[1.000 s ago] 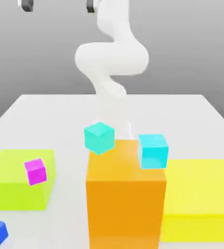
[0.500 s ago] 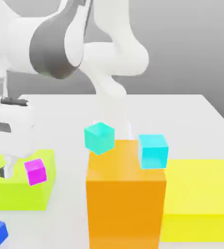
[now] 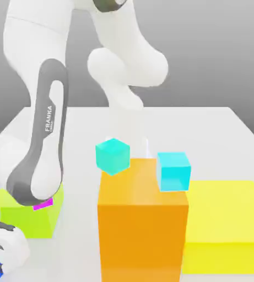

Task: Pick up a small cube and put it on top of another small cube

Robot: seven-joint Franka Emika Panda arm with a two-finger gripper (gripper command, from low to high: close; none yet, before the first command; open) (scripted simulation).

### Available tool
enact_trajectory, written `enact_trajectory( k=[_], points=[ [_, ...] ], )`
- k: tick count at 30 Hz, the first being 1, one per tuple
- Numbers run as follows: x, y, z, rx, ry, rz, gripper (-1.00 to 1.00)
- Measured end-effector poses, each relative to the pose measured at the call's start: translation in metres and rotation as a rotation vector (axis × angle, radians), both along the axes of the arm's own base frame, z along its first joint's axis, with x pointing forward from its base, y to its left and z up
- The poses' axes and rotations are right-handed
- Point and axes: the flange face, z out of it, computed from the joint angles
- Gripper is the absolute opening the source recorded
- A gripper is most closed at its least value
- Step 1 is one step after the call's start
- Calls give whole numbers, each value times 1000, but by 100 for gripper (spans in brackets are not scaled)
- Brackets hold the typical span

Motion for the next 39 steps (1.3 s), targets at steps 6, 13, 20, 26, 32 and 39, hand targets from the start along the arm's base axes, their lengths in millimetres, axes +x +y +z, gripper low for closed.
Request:
enact_trajectory(
  k=[6,13,20,26,32,39],
  points=[
    [0,0,36,1,0,0,-100],
    [10,55,130,25,-11,-33,-100],
    [2,136,212,42,-13,-55,-100],
    [-28,193,272,38,-8,-99,-100],
    [-72,248,318,16,-2,-136,-100],
    [-85,262,269,6,-1,-149,100]
  ],
)
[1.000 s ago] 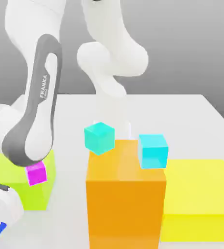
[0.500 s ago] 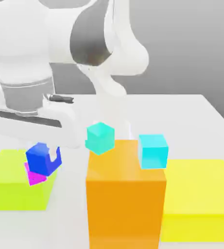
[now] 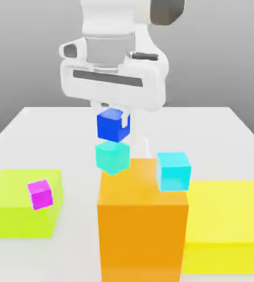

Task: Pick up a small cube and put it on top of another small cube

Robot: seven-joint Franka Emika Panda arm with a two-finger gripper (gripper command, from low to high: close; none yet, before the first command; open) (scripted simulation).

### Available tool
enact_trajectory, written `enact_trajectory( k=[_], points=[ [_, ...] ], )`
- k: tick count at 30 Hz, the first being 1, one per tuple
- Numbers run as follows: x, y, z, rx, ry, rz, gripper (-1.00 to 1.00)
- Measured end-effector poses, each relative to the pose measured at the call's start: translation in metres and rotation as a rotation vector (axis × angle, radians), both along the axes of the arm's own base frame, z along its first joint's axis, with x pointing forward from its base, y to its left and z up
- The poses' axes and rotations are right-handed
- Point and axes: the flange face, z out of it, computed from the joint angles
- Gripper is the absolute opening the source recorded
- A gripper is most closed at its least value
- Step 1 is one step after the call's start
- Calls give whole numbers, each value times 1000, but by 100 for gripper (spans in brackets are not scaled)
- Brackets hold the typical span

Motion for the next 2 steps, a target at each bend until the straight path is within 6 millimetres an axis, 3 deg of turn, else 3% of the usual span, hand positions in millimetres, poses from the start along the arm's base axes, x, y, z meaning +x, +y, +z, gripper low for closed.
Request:
enact_trajectory(
  k=[2],
  points=[
    [0,0,0,0,0,0,100]
  ],
)
